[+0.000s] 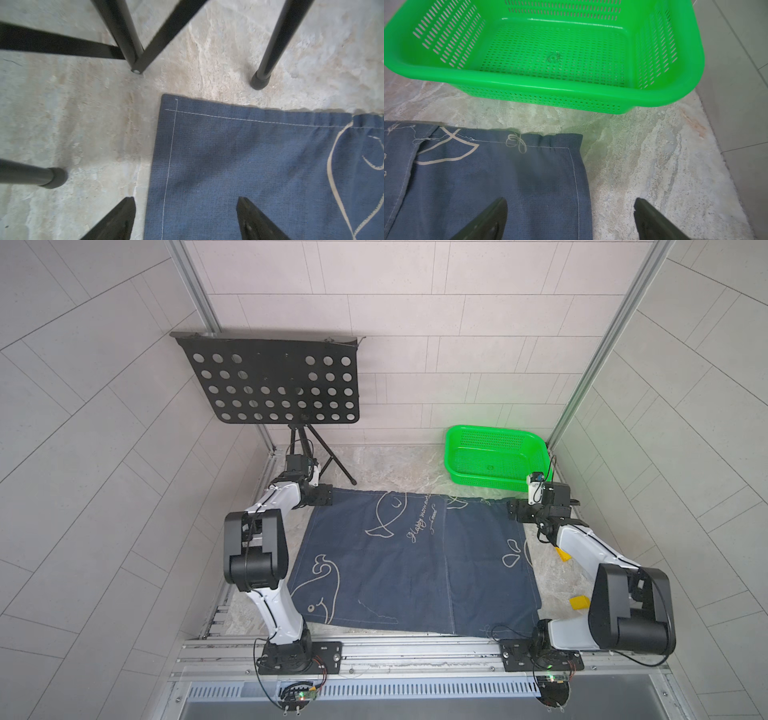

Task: Roll up the pillowcase
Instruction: Fold the pillowcase at the center of the board.

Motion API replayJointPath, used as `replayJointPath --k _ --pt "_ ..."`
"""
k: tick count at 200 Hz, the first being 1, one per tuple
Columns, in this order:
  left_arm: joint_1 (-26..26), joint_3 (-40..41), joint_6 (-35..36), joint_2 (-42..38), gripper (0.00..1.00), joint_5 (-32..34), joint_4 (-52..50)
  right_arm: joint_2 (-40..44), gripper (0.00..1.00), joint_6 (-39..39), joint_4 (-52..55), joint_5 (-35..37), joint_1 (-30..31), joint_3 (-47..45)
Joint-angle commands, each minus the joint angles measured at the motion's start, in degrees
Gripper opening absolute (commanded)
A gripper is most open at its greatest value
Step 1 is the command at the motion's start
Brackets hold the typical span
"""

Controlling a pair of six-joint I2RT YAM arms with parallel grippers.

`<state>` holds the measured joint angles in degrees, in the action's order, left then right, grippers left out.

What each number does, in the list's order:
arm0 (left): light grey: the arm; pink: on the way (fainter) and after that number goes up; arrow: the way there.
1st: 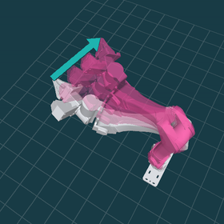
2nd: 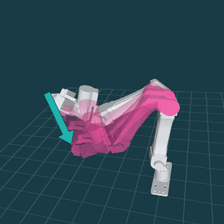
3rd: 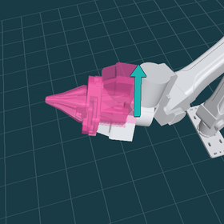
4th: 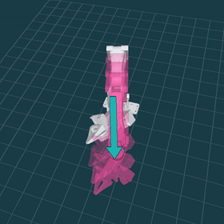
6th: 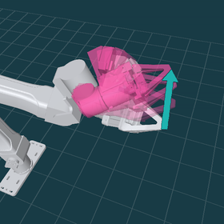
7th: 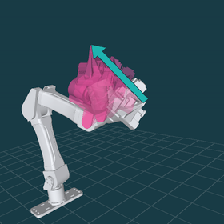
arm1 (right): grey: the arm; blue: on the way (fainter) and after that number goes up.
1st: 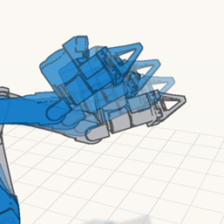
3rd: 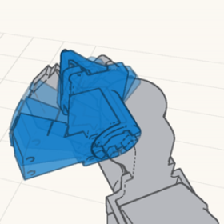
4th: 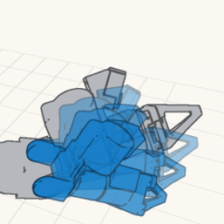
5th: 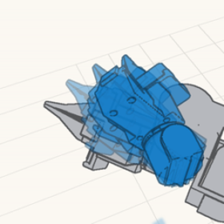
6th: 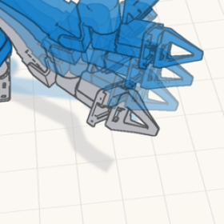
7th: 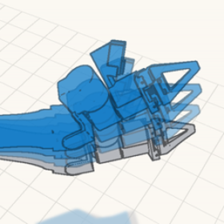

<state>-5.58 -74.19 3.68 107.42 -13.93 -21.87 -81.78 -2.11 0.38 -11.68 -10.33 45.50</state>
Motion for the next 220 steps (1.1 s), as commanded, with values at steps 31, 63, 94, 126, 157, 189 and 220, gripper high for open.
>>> replayJointPath --k 31,63,94,126,157,189,220 --pt "0.13 -10.28 -2.06 8.89 0.78 0.67 -3.94 -7.38 0.97 -0.09 7.12 -1.12 -0.31 6.07" --pt "0.71 -17.32 -2.89 14.11 0.75 0.58 -7.3 -11.23 0.97 0.27 8.69 -1.37 -0.31 8.4" --pt "0.95 -20.83 -2.78 16.91 0.74 1.45 -8.99 -13.85 0.97 1.32 11.12 -1.17 -0.4 11.12" --pt "1.53 -23.13 -2.59 18.56 0.73 1.85 -11.07 -15.75 0.96 1.76 13.53 -1.25 -0.44 14.1" --pt "2.35 -24.94 -1.55 19.62 0.72 3.97 -13.25 -16.34 0.96 0.07 13.85 -2.35 -0.4 15.25" --pt "2.61 -25.57 1.47 19.99 0.71 6.6 -14.84 -15.98 0.96 0.0 14.12 -2.13 -0.4 15.47" --pt "2.71 -26.06 3.33 20.69 0.67 6.51 -15.75 -15.95 0.96 -0.09 14.09 -2.02 -0.4 15.28"
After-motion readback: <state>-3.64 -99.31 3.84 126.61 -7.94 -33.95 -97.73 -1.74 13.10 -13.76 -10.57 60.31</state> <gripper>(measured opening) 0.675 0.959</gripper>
